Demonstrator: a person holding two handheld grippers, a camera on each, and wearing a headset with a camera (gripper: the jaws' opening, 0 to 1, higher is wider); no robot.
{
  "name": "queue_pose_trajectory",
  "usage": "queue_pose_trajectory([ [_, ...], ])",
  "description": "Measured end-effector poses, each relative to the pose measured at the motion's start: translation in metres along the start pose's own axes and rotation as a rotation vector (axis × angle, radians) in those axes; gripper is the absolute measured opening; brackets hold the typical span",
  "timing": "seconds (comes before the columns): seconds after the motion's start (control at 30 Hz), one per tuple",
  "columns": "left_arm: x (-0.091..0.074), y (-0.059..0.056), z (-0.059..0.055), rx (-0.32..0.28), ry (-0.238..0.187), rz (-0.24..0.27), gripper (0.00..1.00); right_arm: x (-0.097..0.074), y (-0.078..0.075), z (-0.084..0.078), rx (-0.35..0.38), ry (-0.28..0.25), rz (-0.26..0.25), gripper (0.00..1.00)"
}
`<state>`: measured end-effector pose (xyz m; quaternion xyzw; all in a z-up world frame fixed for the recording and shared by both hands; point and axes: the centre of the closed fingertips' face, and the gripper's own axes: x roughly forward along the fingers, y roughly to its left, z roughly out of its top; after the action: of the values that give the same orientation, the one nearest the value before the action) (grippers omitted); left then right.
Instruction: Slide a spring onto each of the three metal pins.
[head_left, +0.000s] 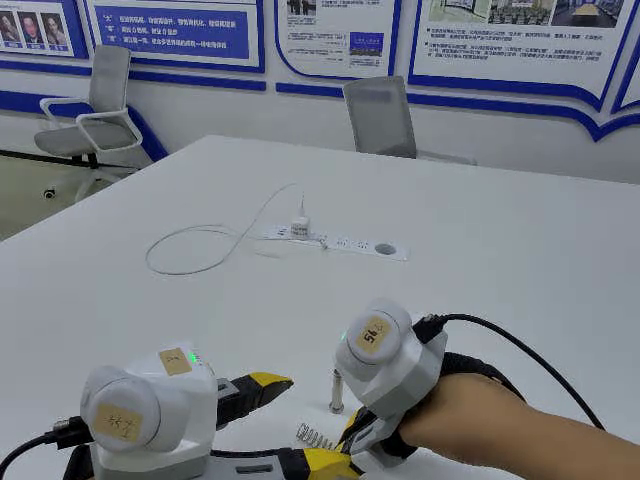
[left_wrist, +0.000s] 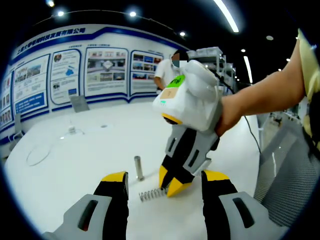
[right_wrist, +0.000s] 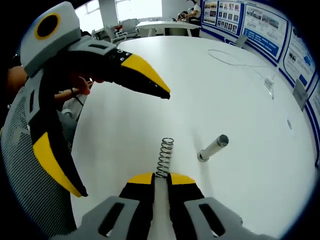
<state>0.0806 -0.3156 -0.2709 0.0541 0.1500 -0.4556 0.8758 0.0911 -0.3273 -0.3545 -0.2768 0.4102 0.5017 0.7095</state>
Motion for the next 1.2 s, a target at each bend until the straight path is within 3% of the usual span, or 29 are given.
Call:
queue_pose_trajectory([
  [1.2, 0.0, 0.001, 0.001, -0.009, -0.009, 0.002, 0.6, -0.031, -0.009, 0.001, -0.061, 0.033, -0.034, 0.12],
])
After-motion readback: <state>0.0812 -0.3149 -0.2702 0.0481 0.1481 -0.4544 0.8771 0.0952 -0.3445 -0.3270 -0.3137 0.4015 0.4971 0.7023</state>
